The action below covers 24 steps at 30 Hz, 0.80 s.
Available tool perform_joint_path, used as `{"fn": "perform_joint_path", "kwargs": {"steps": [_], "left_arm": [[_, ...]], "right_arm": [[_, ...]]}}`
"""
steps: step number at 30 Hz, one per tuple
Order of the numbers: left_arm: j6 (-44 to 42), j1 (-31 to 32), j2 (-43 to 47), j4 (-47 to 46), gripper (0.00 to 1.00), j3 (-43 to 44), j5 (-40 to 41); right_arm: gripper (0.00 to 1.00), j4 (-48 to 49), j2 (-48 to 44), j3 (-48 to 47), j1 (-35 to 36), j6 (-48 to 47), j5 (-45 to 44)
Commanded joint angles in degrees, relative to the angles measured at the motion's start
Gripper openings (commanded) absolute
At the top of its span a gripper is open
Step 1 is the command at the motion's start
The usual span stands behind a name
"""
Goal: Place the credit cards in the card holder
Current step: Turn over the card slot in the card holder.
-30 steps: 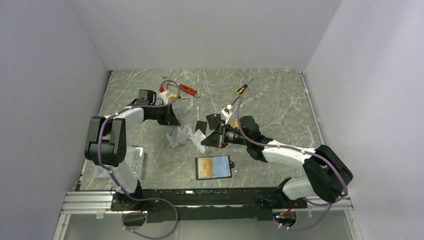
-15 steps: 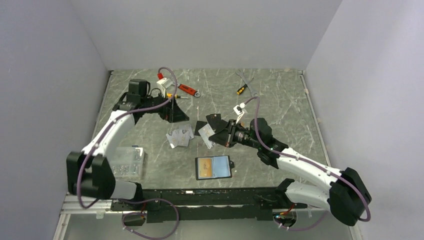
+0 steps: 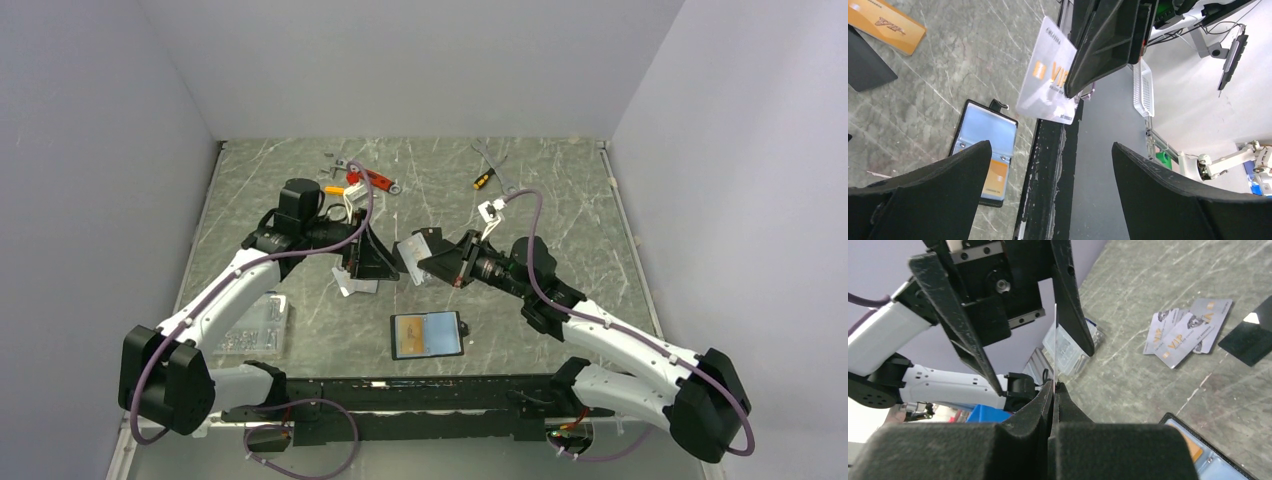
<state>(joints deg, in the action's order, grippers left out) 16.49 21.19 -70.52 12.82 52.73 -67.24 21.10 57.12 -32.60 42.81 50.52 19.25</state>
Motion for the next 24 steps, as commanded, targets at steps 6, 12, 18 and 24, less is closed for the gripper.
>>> {"fn": "perform_joint_path", "kwargs": {"steps": [6,12,18,24], "left_arm": [[7.0,-0.1,-0.3,-9.6,0.81,0.2,-4.1],[9.6,-0.4,-2.0,-13.8,0.63,0.9,-6.0],[11.3,-2.0,-2.2,-14.8,0.47,1.1,-7.3],[12.8,-3.6,-3.4,-16.0,0.22,2.0,-8.4]], "right_arm": [[0.0,9.1,-0.2,-1.2,1.3,2.7,-2.1],[0.0,13.8,4.0,-2.2,3.0,3.4,-2.1],[0.0,15.2,4.3,-1.4,3.3,3.6,-3.4],[0.0,15.4,5.4,-1.5,3.5,3.3,-1.7]]}}
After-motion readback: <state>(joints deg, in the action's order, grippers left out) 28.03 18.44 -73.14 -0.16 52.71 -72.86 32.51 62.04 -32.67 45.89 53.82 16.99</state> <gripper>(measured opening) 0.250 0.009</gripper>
